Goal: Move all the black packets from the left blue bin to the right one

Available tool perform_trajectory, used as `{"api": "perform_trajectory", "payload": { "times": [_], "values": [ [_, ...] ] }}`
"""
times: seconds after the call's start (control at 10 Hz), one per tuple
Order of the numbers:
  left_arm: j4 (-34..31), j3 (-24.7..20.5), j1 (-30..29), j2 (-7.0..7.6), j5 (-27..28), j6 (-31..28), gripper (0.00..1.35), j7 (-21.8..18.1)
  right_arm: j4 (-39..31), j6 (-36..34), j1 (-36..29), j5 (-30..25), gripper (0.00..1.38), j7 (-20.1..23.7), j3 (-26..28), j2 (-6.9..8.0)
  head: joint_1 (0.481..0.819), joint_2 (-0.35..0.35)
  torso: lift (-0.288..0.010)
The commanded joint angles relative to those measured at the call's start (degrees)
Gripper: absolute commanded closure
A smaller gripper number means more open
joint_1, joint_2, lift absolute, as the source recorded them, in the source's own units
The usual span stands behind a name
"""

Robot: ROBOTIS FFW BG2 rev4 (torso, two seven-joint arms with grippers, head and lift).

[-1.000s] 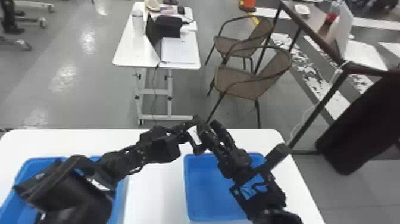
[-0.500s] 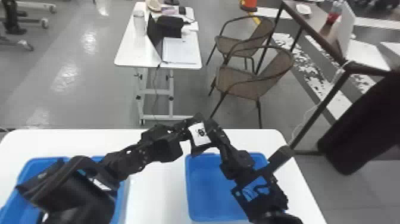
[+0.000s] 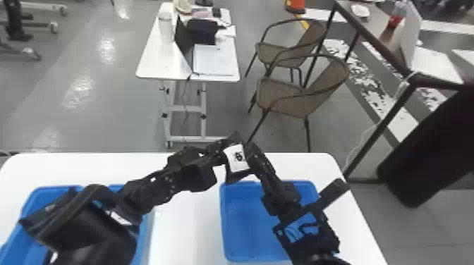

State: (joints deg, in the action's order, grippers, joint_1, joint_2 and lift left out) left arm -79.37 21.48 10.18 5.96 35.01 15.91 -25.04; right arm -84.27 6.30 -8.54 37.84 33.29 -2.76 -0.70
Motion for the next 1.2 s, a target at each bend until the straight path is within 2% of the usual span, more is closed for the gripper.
{"api": "perform_trajectory", "payload": {
  "times": [0.0, 0.2, 0.4, 0.8, 0.9, 1.0, 1.1],
  "values": [
    [-0.1, -0.1, -0.2, -0.07, 0.0, 0.5, 1.1, 0.3, 0.7, 0.1, -0.2, 1.5, 0.42, 0.1, -0.1, 0.75, 0.695, -0.174, 0.0],
    [-0.5, -0.5, -0.7, -0.07, -0.3, 1.2, 1.1, 1.1, 0.2, -0.8, 0.0, 2.3, 0.39, 0.0, -0.3, 0.75, 0.695, -0.174, 0.0],
    [-0.5, -0.3, -0.8, -0.16, -0.5, 1.3, 1.1, 1.1, -0.3, -1.6, 0.7, 4.2, 0.23, 1.3, -0.3, 0.75, 0.695, -0.173, 0.0],
    [-0.5, -0.4, -0.7, -0.07, -0.6, 1.1, 1.1, 1.6, -3.3, -3.6, 0.7, 6.5, 0.2, 1.8, -2.3, 0.75, 0.695, -0.161, 0.0],
    [-0.5, 0.0, -0.6, -0.07, -0.6, 1.3, 1.1, 2.1, -3.4, -4.3, 0.9, 6.7, 0.22, 1.8, -2.9, 0.75, 0.695, -0.153, 0.0],
    [-0.5, 0.1, -0.5, -0.07, -0.6, 1.3, 1.1, 2.5, -3.3, -4.9, 0.9, 7.4, 0.32, 1.8, -3.7, 0.75, 0.695, -0.146, 0.0],
    [-0.5, 0.0, -0.5, -0.07, -0.8, 1.3, 1.1, 2.5, -2.5, -5.6, 1.2, 8.7, 0.54, 1.8, -4.2, 0.75, 0.695, -0.139, 0.0]
  ]
}}
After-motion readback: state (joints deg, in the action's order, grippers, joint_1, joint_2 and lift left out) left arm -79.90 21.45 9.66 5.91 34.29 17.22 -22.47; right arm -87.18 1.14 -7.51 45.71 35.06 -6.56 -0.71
